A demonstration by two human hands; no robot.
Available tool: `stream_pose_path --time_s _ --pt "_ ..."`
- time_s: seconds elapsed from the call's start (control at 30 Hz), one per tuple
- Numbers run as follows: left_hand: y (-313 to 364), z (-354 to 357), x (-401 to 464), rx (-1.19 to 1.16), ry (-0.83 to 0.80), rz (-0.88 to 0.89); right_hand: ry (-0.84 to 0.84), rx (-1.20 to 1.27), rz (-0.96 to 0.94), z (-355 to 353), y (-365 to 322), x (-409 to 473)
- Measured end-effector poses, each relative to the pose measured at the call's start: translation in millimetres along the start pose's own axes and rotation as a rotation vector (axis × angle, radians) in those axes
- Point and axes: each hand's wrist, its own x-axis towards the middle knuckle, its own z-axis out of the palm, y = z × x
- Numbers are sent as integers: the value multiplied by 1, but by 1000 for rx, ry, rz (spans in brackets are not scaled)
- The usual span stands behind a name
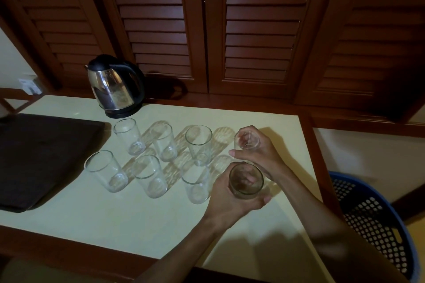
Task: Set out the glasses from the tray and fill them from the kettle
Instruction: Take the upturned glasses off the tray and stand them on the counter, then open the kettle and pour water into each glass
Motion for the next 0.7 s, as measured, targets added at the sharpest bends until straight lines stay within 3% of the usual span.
stream_pose_path --time_s 0.43,0.7 --pt "22 -4 -2 -11 50 136 -41 -28 -31 -5 -37 -2" --pt "83 -23 -3 -249 115 235 65 74 -138 7 -108 17"
